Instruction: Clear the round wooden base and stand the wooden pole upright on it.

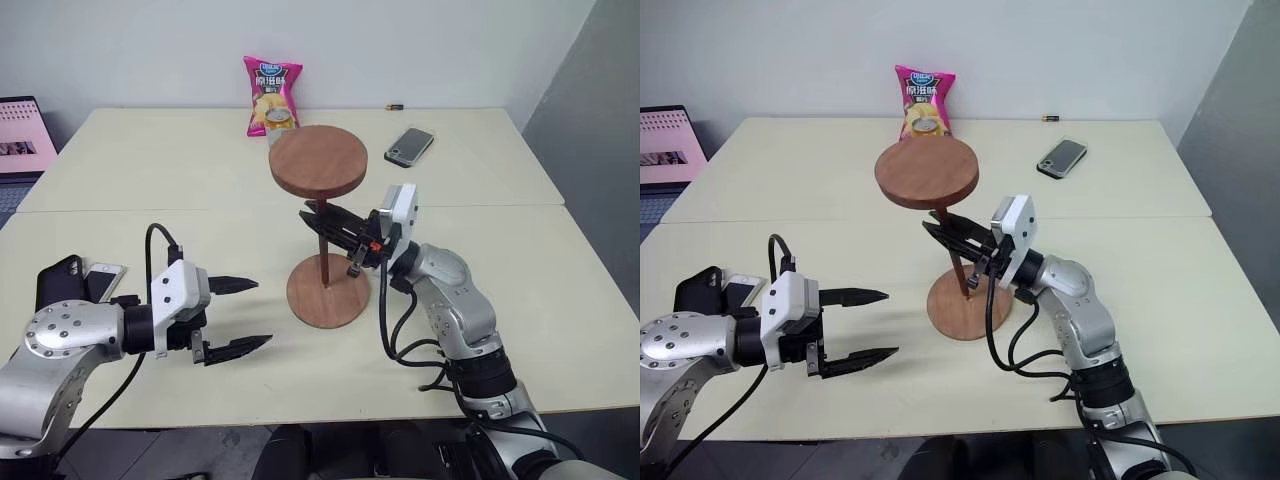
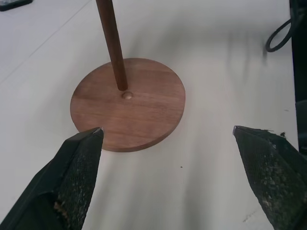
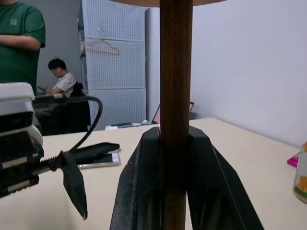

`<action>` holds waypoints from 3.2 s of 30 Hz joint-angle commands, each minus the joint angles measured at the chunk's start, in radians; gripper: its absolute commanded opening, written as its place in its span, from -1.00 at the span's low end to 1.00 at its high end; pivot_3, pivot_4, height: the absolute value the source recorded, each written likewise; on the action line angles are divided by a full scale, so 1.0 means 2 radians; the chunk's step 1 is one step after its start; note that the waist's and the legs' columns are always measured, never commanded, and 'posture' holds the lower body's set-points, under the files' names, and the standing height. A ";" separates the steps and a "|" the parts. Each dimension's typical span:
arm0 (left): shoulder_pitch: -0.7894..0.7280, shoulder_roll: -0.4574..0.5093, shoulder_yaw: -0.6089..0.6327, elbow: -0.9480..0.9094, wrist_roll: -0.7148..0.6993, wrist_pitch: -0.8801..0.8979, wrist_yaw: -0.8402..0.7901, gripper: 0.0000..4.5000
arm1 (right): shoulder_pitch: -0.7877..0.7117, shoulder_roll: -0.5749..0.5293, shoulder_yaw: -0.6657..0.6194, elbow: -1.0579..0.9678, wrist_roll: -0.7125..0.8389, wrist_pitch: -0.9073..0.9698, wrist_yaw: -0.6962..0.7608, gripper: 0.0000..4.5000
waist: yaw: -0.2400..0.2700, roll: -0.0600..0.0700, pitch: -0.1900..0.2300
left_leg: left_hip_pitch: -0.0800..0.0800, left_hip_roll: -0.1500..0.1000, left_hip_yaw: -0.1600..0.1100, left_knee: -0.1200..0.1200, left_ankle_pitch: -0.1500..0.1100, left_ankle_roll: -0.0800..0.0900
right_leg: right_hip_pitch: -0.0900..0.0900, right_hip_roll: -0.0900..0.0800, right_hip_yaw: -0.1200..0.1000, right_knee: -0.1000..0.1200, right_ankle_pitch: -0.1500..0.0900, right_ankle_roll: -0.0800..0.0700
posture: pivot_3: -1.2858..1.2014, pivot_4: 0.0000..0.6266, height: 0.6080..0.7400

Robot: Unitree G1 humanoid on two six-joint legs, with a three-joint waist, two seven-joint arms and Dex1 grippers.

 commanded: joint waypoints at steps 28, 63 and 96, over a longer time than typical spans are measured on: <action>0.016 0.007 -0.009 0.023 0.029 -0.054 -0.014 1.00 | 0.023 -0.002 0.026 0.041 -0.030 -0.062 -0.017 -0.90 | 0.000 0.000 0.000 | 0.001 0.000 0.000 0.000 0.000 0.000 | 0.001 0.000 0.000 0.000 0.000 0.000 | 0.03 -0.52 1.00; -0.008 0.005 -0.025 0.015 0.022 -0.038 0.006 1.00 | 0.041 -0.071 0.062 0.068 -0.053 0.122 -0.046 -0.90 | 0.002 0.002 -0.016 | 0.009 0.000 0.000 -0.002 -0.001 0.001 | 0.009 0.000 0.000 -0.001 -0.001 0.000 | 0.03 -0.52 1.00; -0.038 -0.006 -0.035 0.025 0.026 -0.030 0.022 1.00 | 0.032 -0.078 0.055 0.006 -0.031 0.133 -0.032 0.52 | 0.001 0.002 -0.008 | 0.000 0.000 -0.001 -0.001 -0.001 0.001 | 0.000 0.000 0.000 0.000 -0.001 0.000 | 0.03 -0.52 1.00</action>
